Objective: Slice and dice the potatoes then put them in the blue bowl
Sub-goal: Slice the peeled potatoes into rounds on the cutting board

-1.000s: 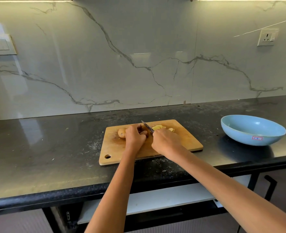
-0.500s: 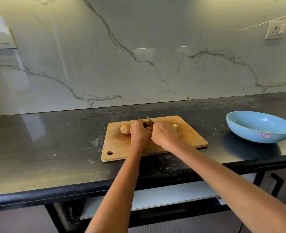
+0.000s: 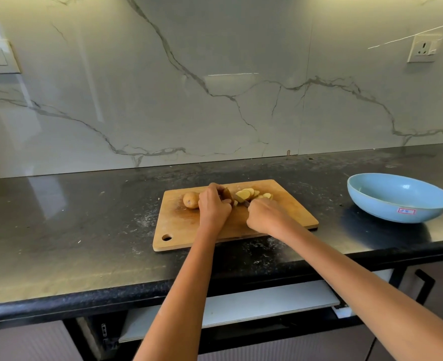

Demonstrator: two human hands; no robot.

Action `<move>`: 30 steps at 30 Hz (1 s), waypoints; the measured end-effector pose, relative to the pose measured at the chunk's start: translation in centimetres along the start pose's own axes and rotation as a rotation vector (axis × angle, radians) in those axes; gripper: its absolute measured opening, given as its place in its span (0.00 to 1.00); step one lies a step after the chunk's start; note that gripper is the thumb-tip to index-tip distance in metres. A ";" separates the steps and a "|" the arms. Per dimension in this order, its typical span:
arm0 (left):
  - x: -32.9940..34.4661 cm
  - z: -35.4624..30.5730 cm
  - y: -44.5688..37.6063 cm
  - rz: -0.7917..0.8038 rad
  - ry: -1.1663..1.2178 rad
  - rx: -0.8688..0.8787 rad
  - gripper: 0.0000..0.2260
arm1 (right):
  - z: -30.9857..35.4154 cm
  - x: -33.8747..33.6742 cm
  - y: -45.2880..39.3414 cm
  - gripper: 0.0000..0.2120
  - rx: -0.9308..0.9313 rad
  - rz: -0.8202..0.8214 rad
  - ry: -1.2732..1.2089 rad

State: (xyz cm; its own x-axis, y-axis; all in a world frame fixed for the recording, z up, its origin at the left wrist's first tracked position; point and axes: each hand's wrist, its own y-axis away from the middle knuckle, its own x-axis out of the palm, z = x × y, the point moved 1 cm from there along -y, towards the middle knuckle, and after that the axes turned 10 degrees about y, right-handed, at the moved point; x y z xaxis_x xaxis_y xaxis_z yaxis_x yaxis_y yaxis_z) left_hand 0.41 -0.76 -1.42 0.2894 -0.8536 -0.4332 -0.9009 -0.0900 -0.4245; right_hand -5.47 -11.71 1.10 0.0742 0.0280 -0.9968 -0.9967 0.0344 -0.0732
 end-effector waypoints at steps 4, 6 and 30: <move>-0.1 0.0 -0.1 0.072 -0.033 -0.019 0.20 | -1.3 0.0 -1.0 0.11 0.030 -0.079 -0.043; -0.2 0.1 -0.1 0.092 -0.053 -0.007 0.20 | -1.5 0.2 -1.2 0.13 0.041 -0.102 -0.073; -1.6 0.7 0.3 0.251 0.006 -0.016 0.23 | -1.3 0.1 0.0 0.14 0.017 -0.174 -0.214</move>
State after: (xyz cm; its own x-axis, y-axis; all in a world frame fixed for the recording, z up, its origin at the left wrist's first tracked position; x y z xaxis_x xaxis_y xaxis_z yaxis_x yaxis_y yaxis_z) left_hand -0.15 0.96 -1.41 0.0541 -0.8530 -0.5191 -0.9495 0.1170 -0.2913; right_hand -5.56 -13.01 0.95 0.2513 0.2309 -0.9400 -0.9678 0.0741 -0.2405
